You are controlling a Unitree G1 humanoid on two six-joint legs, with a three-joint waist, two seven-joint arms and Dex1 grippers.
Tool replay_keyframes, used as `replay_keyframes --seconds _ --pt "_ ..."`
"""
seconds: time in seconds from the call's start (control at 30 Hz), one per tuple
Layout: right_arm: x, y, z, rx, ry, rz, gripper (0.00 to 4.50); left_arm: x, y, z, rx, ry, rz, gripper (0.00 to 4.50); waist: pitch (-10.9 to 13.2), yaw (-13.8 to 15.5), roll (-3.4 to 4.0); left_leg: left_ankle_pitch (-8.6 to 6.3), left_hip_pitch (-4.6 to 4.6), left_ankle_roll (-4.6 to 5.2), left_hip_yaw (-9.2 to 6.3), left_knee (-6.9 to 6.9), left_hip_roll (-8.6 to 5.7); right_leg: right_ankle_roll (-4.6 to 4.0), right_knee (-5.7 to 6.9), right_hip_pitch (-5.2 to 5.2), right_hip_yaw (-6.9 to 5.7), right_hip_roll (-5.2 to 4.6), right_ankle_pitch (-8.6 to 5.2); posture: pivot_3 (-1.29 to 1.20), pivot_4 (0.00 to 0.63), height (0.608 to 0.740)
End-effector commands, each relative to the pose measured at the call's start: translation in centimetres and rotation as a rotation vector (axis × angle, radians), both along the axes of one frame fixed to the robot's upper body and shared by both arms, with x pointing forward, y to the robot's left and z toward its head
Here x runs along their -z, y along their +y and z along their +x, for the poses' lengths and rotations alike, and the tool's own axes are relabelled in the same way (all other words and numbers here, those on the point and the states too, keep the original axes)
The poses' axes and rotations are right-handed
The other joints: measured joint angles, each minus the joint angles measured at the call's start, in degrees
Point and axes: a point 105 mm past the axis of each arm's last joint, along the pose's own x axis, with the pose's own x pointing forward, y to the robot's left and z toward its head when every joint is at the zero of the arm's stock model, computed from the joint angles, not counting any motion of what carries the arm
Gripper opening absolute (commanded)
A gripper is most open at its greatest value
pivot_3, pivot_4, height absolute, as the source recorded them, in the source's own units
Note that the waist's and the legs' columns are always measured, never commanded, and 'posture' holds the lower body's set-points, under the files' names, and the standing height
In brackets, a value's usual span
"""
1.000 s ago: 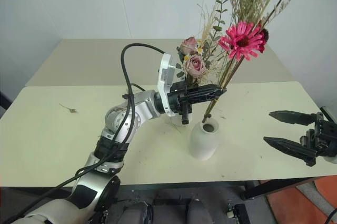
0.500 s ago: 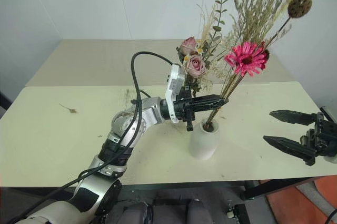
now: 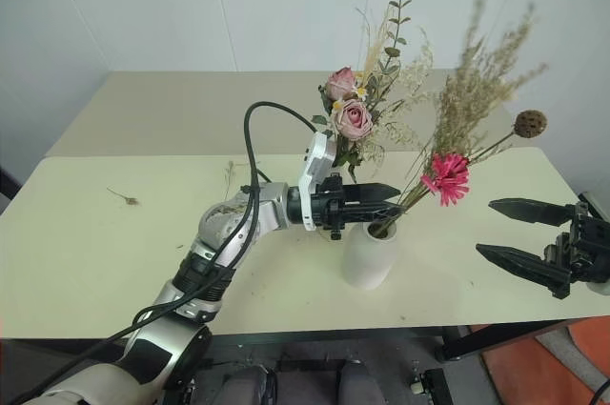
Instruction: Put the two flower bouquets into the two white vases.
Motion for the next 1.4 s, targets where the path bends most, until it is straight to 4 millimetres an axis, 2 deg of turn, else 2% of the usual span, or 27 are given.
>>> replay_keyframes --seconds 0.03,0.17,0.4,0.57,0.8,0.9,1.07,1.23,1.4 --pt "-1.2 -0.3 -0.1 0.016 -0.053 -0.024 4.5 -1.0 1.0 -0.5 0.009 -0.05 -0.006 3.23 0.0 0.02 0.0 0.0 0.0 0.0 0.0 0.0 0.0 0.0 0.0 0.0 0.0 0.0 0.0 0.0 0.15 0.74" --pt "-1.2 -0.3 0.1 0.017 -0.051 -0.031 4.5 -1.1 2.6 -0.3 -0.018 -0.073 0.012 4.48 0.0 0.03 0.01 0.0 0.01 0.0 0.0 0.0 0.0 0.0 -0.01 0.01 0.0 -0.01 0.0 0.0 0.15 0.74" --pt "-0.9 -0.1 0.7 0.017 -0.04 -0.034 4.5 -2.3 6.0 -0.4 -0.031 -0.149 0.037 4.48 -0.01 -0.05 0.03 0.0 0.05 0.0 0.0 -0.02 0.02 -0.01 -0.01 0.04 0.0 0.0 0.0 0.0 0.15 0.74" --pt "0.0 1.0 1.1 0.013 -0.015 -0.025 4.5 -2.9 9.1 -0.8 -0.046 -0.218 0.07 4.48 -0.01 -0.13 0.04 0.0 0.07 0.0 0.0 -0.03 0.04 -0.01 -0.01 0.04 0.0 0.0 -0.01 0.0 0.15 0.74" --pt "-0.1 1.8 1.7 0.007 -0.017 -0.012 4.5 -3.0 13.0 -0.8 -0.147 -0.244 0.134 4.48 0.0 0.0 0.05 0.0 0.08 0.01 0.0 -0.05 0.05 -0.01 -0.03 0.05 -0.02 -0.01 -0.01 0.0 0.15 0.74" --pt "-0.5 2.7 2.2 -0.007 -0.027 -0.016 4.5 -3.1 14.8 -0.7 -0.217 -0.253 0.154 4.48 0.01 -0.16 0.06 -0.01 0.08 0.01 0.0 -0.08 0.07 -0.02 -0.04 0.04 -0.02 -0.01 -0.01 0.0 0.15 0.74" --pt "-1.2 4.6 3.1 -0.053 -0.058 -0.016 4.5 -3.3 16.2 -0.5 -0.304 -0.247 0.152 4.48 0.01 -0.02 0.06 0.0 0.11 0.01 0.01 -0.07 0.09 -0.02 -0.04 0.05 -0.02 -0.01 -0.01 0.0 0.15 0.74" --pt "-2.2 6.6 3.9 -0.112 -0.093 -0.005 4.5 -2.8 16.3 -0.7 -0.323 -0.236 0.157 4.48 0.02 0.0 0.04 -0.01 0.07 0.01 0.0 -0.08 0.09 -0.03 -0.09 0.02 -0.03 -0.02 -0.01 0.0 0.15 0.74" --pt "-2.4 6.6 3.9 -0.123 -0.091 -0.009 4.5 -2.7 16.4 -0.8 -0.331 -0.234 0.158 4.48 0.03 0.26 0.03 -0.01 0.04 0.01 -0.02 -0.08 0.08 -0.04 -0.09 0.01 -0.06 -0.02 0.0 0.0 0.15 0.74"
